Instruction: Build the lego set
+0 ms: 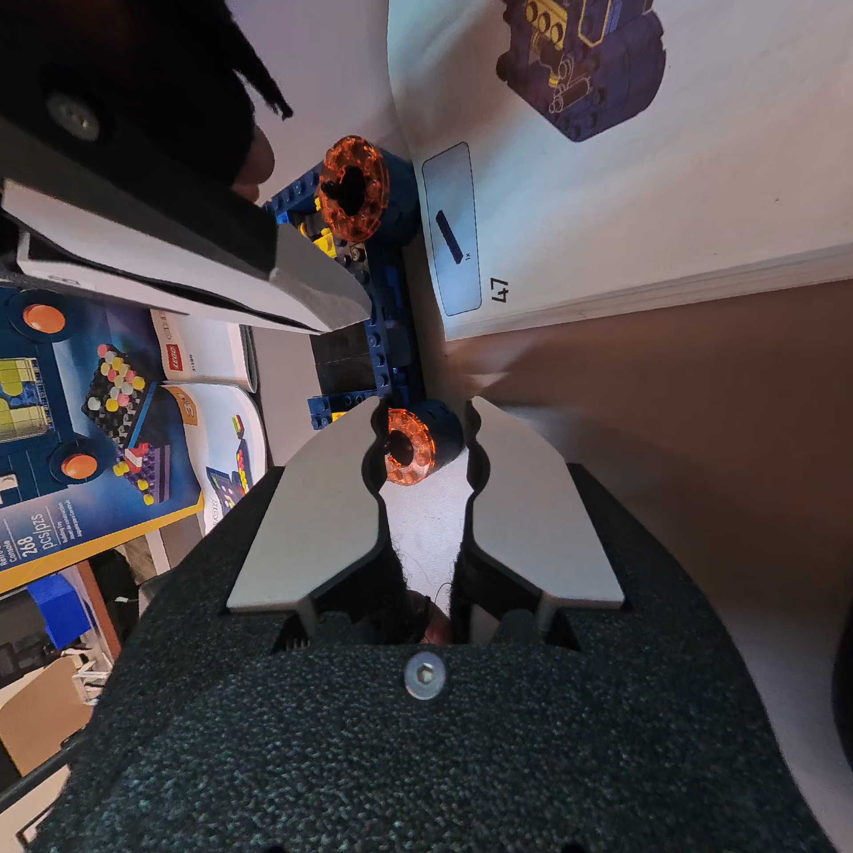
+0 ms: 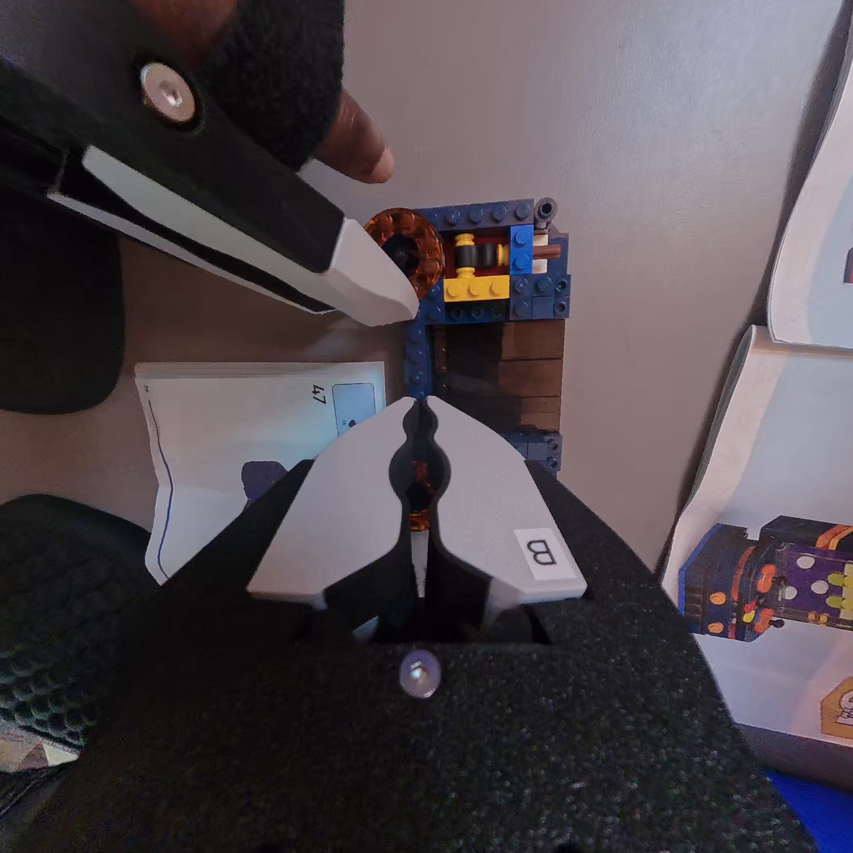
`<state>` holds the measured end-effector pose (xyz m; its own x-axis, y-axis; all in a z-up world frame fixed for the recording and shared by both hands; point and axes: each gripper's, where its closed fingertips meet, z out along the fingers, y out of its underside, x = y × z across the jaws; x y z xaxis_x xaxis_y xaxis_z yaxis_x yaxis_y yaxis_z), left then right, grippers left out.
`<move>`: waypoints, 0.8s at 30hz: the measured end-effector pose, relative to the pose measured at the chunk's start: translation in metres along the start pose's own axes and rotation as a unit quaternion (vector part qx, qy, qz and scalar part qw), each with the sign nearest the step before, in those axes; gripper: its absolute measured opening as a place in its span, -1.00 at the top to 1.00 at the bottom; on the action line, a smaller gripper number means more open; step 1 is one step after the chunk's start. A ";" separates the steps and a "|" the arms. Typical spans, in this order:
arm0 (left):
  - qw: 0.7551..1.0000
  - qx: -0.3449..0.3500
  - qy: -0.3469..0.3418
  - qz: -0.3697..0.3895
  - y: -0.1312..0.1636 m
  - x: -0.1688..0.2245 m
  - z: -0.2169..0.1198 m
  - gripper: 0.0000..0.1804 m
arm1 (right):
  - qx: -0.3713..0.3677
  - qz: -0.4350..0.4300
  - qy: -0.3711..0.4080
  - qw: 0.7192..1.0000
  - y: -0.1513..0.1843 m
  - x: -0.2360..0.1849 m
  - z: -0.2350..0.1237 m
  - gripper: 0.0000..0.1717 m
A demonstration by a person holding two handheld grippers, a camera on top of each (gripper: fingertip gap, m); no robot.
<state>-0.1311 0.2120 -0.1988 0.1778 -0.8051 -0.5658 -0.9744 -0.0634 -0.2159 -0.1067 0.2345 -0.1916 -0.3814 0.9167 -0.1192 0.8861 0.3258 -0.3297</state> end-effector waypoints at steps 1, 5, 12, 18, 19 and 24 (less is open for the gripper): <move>1.000 0.001 -0.001 0.000 0.000 0.000 0.000 0.65 | 0.005 0.003 0.001 1.000 0.000 0.000 0.000 1.00; 1.000 0.008 -0.005 -0.003 0.000 -0.002 0.000 0.68 | 0.020 0.035 -0.023 0.999 0.000 0.001 -0.001 1.00; 1.000 0.008 -0.004 -0.003 0.000 -0.001 0.000 0.66 | -0.002 0.036 -0.026 0.999 0.000 0.001 0.000 1.00; 1.000 0.007 0.003 -0.008 -0.001 -0.001 0.001 0.66 | -0.074 0.028 0.029 0.996 0.020 0.021 0.008 1.00; 1.000 0.010 0.001 -0.013 -0.002 -0.002 0.001 0.66 | -0.047 0.024 0.030 0.998 0.009 0.019 0.014 1.00; 0.998 0.019 0.043 -0.047 -0.006 0.005 -0.004 0.61 | 0.038 -0.039 0.032 0.998 -0.026 0.012 -0.016 1.00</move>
<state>-0.1245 0.2060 -0.1972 0.2544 -0.8442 -0.4718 -0.9475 -0.1200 -0.2963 -0.1301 0.2407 -0.1699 -0.4290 0.9028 -0.0316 0.8306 0.3804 -0.4067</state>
